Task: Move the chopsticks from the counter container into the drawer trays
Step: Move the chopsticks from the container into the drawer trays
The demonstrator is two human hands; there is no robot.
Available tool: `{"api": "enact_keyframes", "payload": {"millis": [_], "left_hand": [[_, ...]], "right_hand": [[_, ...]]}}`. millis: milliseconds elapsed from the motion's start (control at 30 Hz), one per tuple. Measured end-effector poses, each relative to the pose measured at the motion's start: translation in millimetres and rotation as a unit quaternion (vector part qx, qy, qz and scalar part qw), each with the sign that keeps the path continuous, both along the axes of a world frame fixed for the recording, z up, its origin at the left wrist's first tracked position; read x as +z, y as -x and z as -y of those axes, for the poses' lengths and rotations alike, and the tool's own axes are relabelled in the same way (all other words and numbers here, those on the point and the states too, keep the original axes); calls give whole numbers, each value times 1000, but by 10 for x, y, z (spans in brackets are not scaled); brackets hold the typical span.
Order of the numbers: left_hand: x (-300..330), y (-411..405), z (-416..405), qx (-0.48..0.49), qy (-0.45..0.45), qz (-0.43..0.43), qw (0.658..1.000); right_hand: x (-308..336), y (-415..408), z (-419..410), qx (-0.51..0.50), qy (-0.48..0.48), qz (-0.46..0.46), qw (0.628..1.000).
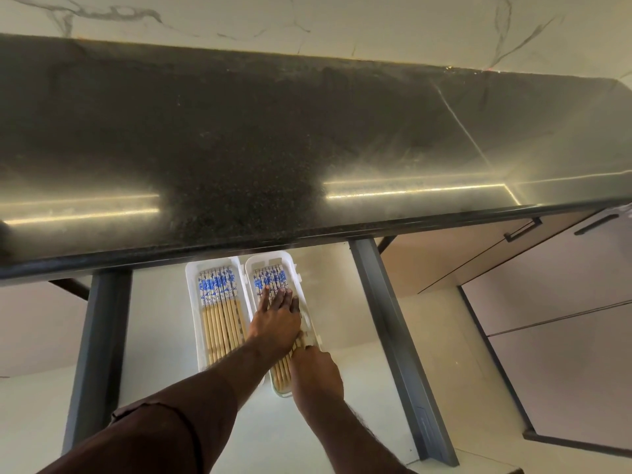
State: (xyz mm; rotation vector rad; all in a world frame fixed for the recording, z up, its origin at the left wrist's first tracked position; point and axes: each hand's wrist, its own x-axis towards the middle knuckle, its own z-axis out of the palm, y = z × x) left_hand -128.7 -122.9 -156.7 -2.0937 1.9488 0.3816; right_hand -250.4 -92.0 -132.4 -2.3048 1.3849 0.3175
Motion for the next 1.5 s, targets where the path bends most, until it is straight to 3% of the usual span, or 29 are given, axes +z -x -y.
{"api": "enact_keyframes", "payload": {"millis": [167,300,867,1500], "left_hand": [[94,-13,-42,1,24,-10,1000],[201,-33,-87,13,42,-23,999],[706,86,-634,110,145,-87,979],[1288,539,-2090,242,245,-111,932]], "right_hand": [[166,16,25,-1,83,29,996],[297,29,30,-2,50,50,998],[1007,290,-55,-1,127,96,987],[1690,964,-778,73,242,214,944]]}}
